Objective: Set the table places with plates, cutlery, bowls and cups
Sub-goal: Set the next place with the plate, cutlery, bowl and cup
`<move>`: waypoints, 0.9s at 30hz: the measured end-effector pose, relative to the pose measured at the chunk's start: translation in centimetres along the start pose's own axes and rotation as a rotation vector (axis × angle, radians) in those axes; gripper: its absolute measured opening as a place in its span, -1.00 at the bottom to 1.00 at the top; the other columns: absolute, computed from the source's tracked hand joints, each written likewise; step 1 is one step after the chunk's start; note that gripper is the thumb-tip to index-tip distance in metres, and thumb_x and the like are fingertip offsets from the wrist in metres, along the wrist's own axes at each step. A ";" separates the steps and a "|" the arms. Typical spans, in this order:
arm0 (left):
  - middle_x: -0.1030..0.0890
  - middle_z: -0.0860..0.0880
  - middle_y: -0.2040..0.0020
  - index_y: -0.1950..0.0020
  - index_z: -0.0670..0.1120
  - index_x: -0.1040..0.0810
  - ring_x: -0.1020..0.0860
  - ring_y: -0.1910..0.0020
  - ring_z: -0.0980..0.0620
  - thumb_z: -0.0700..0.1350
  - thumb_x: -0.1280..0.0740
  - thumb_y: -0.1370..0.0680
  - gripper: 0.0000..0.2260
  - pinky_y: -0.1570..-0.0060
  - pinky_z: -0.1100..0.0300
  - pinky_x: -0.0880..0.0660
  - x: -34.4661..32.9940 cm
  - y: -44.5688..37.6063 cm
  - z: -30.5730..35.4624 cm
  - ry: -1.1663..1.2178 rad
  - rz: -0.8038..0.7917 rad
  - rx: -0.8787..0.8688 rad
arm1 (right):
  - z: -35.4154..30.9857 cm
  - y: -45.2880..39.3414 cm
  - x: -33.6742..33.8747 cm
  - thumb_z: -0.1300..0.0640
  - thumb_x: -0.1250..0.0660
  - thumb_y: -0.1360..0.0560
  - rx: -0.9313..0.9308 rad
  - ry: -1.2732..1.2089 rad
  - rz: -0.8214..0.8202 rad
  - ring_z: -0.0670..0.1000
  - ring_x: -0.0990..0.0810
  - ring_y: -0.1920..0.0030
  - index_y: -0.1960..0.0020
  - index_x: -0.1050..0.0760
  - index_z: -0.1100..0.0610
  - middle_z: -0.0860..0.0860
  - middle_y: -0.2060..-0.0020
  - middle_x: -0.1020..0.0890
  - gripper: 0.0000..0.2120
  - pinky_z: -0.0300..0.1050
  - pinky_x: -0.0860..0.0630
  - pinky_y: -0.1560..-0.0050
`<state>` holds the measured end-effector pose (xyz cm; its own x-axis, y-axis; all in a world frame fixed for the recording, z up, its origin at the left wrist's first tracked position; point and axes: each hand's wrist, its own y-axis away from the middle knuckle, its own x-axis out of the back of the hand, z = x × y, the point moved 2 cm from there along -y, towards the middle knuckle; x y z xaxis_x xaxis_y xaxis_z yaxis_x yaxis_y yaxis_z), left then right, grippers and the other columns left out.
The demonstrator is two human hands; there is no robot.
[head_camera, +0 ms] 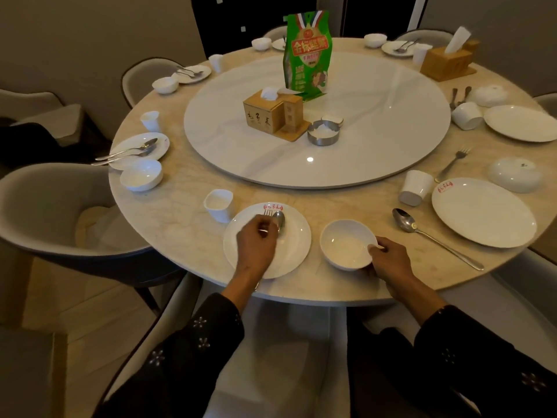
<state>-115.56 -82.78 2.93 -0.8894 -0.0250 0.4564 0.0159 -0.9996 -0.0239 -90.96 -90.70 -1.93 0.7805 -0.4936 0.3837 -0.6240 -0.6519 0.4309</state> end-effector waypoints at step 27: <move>-0.57 -0.19 -0.24 -0.29 -0.16 -0.49 -0.54 -0.18 -0.19 -0.23 -0.32 -0.56 -0.70 -0.18 -0.18 -0.52 7.1 -3.7 -7.6 -0.010 -0.150 0.273 | -0.2 4.3 -4.4 0.32 -0.28 -0.54 -0.184 -0.409 0.250 0.18 -0.62 0.06 -0.39 -0.40 0.09 0.13 -0.36 -0.41 -0.56 0.01 -0.65 0.24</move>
<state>-125.43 -79.20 -0.49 -0.8866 0.1239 0.4456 0.0087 -0.9588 0.2838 -97.10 -91.22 -1.59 0.5341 -0.8305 0.1582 -0.7612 -0.3910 0.5174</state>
